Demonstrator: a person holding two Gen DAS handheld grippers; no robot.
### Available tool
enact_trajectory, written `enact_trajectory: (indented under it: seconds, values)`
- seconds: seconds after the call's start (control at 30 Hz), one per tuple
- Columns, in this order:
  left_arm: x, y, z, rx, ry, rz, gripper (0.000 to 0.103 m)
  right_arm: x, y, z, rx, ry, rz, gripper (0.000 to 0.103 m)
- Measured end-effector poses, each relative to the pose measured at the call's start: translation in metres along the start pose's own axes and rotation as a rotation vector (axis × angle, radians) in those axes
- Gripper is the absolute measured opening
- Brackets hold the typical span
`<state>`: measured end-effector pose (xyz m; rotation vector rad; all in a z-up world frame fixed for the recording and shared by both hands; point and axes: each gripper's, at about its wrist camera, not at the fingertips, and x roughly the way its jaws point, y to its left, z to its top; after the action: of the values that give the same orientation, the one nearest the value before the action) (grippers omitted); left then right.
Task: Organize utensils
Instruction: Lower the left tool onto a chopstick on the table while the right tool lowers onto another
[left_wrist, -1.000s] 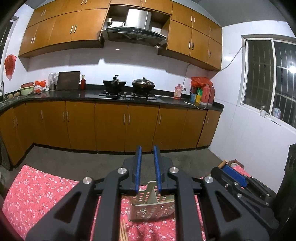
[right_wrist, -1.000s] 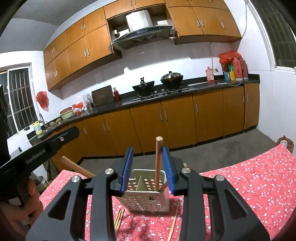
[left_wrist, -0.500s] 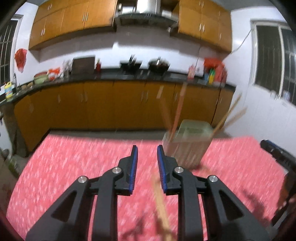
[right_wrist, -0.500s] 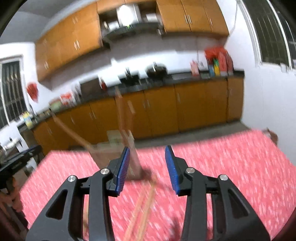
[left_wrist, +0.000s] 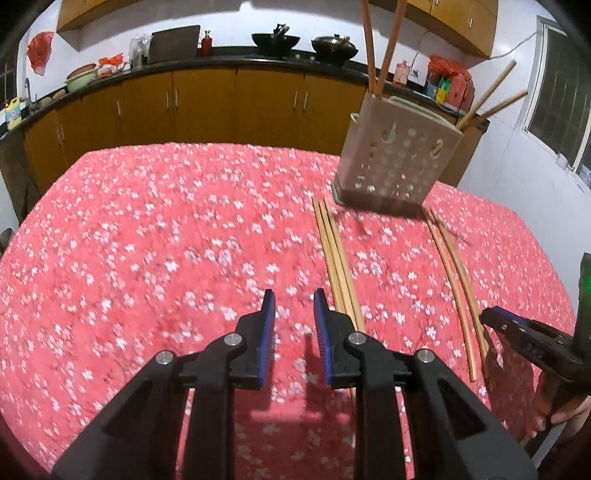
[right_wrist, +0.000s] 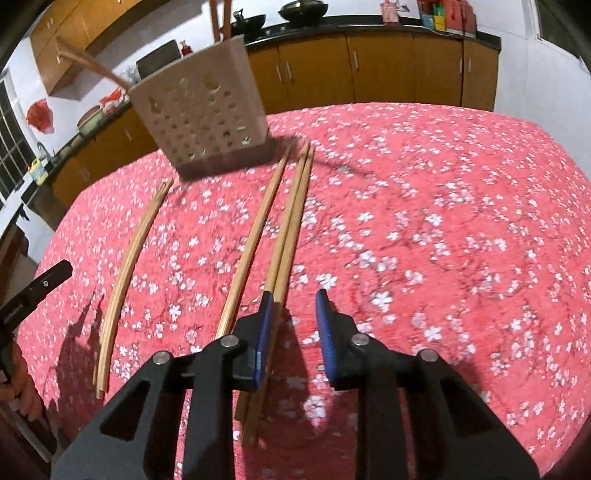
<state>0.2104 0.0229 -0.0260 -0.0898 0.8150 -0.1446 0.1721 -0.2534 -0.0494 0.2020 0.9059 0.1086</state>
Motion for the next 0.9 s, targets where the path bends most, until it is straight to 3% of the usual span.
enact_trajectory:
  seconds: [0.3, 0.37, 0.53, 0.9]
  values:
    - [0.011, -0.012, -0.006, 0.016, 0.041, -0.033, 0.022, 0.004, 0.012, 0.004, -0.077, -0.005, -0.074, 0.017]
    - [0.014, -0.015, -0.008, 0.016, 0.054, -0.051, 0.022, 0.005, 0.011, 0.005, -0.094, -0.009, -0.102, 0.009]
    - [0.02, -0.02, -0.014, 0.015, 0.086, -0.086, 0.017, 0.003, -0.018, 0.012, 0.02, -0.028, -0.178, 0.008]
    - [0.029, -0.032, -0.023, 0.069, 0.117, -0.071, 0.013, -0.001, -0.029, 0.01, 0.025, -0.037, -0.175, 0.008]
